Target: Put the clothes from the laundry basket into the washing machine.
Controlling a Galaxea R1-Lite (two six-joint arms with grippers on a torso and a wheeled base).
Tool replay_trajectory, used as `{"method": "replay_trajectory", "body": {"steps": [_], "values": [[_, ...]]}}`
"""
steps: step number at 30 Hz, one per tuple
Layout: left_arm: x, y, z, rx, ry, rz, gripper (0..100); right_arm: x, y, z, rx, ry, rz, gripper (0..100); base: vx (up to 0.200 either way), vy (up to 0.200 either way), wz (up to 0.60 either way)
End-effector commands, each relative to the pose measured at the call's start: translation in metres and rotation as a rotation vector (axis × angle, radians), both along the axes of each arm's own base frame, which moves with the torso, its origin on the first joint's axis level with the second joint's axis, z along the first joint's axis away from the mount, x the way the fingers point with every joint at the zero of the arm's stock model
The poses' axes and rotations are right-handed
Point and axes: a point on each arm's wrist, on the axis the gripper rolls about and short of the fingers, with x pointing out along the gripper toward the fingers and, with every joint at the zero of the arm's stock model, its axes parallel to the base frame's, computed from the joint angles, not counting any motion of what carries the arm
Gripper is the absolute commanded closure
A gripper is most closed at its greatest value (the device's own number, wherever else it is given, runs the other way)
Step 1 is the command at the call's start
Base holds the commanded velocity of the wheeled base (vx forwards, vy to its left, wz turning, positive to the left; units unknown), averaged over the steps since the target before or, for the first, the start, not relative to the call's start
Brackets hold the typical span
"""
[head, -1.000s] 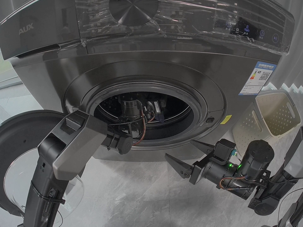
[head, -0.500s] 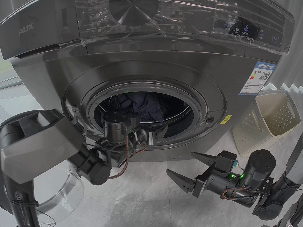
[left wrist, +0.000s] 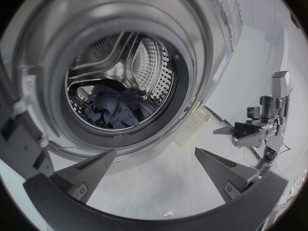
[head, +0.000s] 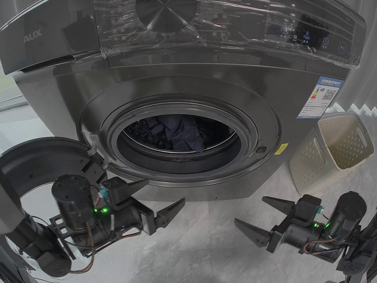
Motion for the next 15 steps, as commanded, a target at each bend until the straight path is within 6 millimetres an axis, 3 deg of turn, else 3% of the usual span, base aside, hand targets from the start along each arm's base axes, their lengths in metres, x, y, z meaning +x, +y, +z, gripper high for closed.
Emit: {"method": "replay_trajectory", "body": {"steps": [1, 8, 15], "values": [[-0.043, 0.03, 0.021, -0.054, -0.07, -0.017, 0, -0.009, -0.039, 0.016, 0.046, -0.049, -0.136, 0, 0.0, 0.0, 0.0], [-0.071, 0.054, 0.03, -0.09, -0.121, -0.008, 0, -0.015, -0.062, 0.039, 0.119, -0.15, -0.224, 0, 0.0, 0.0, 0.0], [-0.093, 0.075, 0.035, -0.105, -0.17, 0.016, 0, -0.017, -0.074, 0.041, 0.11, -0.15, -0.282, 0, -0.2, 0.0, 0.0]]}}
